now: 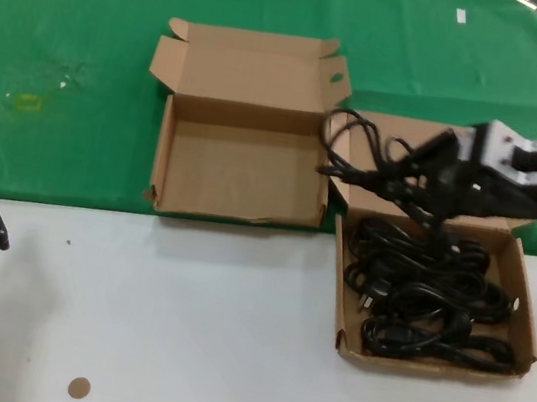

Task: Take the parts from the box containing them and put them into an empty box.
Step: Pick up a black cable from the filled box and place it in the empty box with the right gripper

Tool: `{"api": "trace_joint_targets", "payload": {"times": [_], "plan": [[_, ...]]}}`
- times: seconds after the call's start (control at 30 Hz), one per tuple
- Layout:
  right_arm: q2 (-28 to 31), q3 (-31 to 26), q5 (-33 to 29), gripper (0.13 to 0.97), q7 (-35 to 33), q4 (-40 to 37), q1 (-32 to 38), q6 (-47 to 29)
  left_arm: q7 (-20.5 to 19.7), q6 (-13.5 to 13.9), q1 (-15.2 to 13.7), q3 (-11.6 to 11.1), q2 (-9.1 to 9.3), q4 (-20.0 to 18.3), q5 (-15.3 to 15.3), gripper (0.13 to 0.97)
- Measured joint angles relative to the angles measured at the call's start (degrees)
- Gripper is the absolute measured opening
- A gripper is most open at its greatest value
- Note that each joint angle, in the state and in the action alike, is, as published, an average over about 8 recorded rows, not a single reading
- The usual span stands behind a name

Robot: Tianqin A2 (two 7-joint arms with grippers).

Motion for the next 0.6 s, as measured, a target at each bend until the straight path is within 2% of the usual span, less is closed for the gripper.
{"api": "trace_joint_targets", "payload": {"times": [0.6], "plan": [[-16.7, -6.2, -10.1, 0.174, 6.5, -4.6, 7.0, 7.5, 0.0, 0.0, 0.0, 0.0, 0.0, 0.0, 0.0, 0.152]]}}
